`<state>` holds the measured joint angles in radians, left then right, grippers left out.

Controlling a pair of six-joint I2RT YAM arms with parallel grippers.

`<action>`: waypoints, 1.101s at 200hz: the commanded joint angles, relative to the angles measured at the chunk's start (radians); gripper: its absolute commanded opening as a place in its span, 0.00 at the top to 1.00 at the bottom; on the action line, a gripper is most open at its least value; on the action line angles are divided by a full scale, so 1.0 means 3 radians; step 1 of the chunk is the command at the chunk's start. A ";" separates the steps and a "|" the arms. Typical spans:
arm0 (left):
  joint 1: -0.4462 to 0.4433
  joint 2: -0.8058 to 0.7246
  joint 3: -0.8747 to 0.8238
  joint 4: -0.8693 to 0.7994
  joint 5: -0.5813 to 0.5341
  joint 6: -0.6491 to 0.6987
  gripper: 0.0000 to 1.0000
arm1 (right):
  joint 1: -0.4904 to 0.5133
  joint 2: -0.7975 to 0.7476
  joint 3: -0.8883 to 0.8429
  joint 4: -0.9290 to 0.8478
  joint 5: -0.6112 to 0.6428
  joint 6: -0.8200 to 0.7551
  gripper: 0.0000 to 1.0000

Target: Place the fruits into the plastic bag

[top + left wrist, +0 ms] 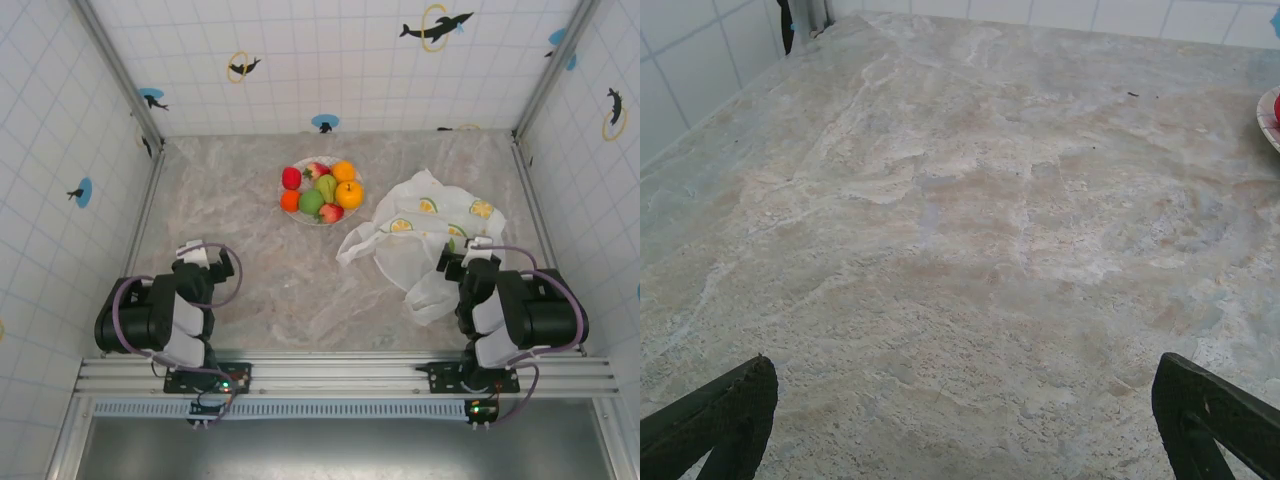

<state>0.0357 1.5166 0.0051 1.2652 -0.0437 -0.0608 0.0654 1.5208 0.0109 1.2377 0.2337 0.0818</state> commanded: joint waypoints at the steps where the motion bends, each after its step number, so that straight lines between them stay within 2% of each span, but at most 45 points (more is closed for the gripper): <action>1: 0.0024 -0.0015 0.0002 0.0011 0.0047 -0.0055 0.02 | -0.0003 -0.0022 -0.0064 0.0101 0.0004 0.0002 0.00; 220: 0.0029 -0.0024 -0.0013 0.0044 0.0069 -0.0058 0.02 | -0.0003 -0.0022 -0.0067 0.0109 -0.0004 0.0003 0.00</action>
<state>0.0357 1.5166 0.0051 1.2652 -0.0402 -0.0608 0.0654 1.5208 0.0109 1.2381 0.2333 0.0822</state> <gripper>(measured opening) 0.978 0.997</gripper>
